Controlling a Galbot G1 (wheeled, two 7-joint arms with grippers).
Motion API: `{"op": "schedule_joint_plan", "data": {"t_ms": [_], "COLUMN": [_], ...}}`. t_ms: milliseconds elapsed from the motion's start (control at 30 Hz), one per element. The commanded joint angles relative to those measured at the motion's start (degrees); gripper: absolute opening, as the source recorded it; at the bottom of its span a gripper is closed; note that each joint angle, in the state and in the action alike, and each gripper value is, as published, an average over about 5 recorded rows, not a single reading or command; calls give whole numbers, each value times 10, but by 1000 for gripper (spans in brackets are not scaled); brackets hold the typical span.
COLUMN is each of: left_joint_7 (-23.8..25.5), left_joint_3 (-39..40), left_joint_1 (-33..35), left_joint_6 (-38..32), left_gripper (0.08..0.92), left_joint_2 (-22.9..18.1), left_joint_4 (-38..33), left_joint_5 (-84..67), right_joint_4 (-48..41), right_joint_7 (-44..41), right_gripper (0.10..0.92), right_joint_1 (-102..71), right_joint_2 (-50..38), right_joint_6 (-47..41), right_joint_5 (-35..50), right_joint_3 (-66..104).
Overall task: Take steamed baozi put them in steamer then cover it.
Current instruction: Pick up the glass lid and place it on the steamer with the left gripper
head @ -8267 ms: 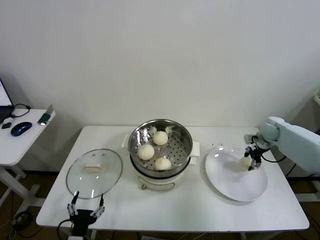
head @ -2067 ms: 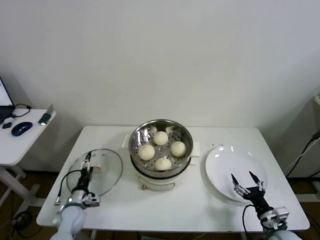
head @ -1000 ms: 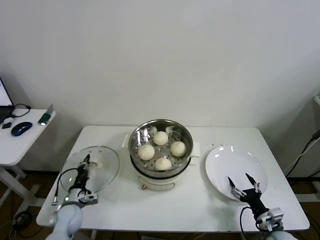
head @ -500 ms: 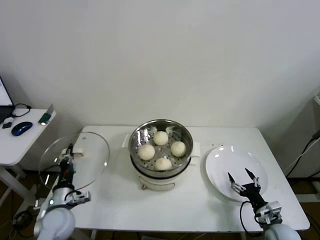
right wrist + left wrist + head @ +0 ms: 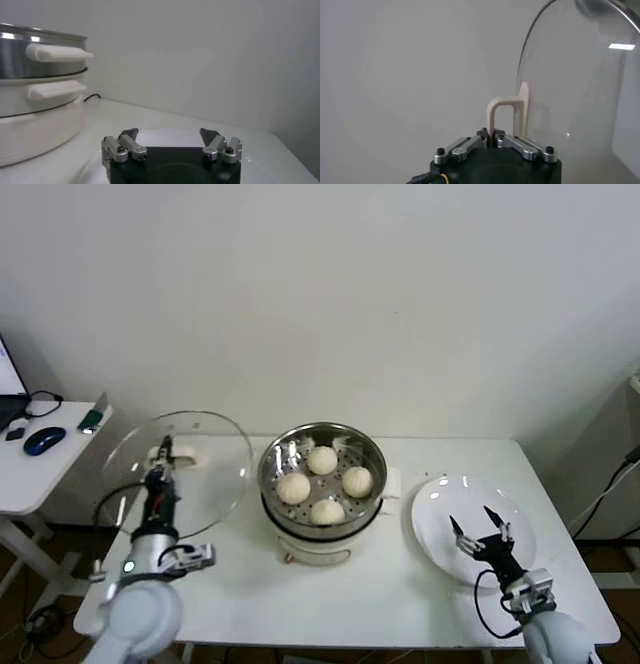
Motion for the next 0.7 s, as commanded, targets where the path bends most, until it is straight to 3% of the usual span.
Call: {"op": "schedule_joint_plan", "data": {"t_ms": [33, 300, 500, 700], "left_joint_7": [103, 115, 117, 113], "left_joint_3": [244, 291, 291, 288], "left_joint_1": [-202, -252, -254, -250], "left_joint_6": [86, 86, 86, 86], "left_gripper": [149, 149, 149, 149], "left_joint_2": [-41, -110, -178, -214], "left_joint_4": [28, 111, 163, 196], "left_joint_5": [42, 70, 89, 94], "right_joint_4": [-11, -12, -21, -28], "right_joint_7": [1, 1, 1, 1], "right_gripper": [823, 823, 823, 823], "right_joint_1": [26, 26, 31, 36], "right_joint_2": [0, 3, 7, 11], "right_joint_6": [-1, 0, 3, 5], "right_joint_5": [-12, -20, -26, -29], "right_joint_3": [-9, -1, 5, 8]}}
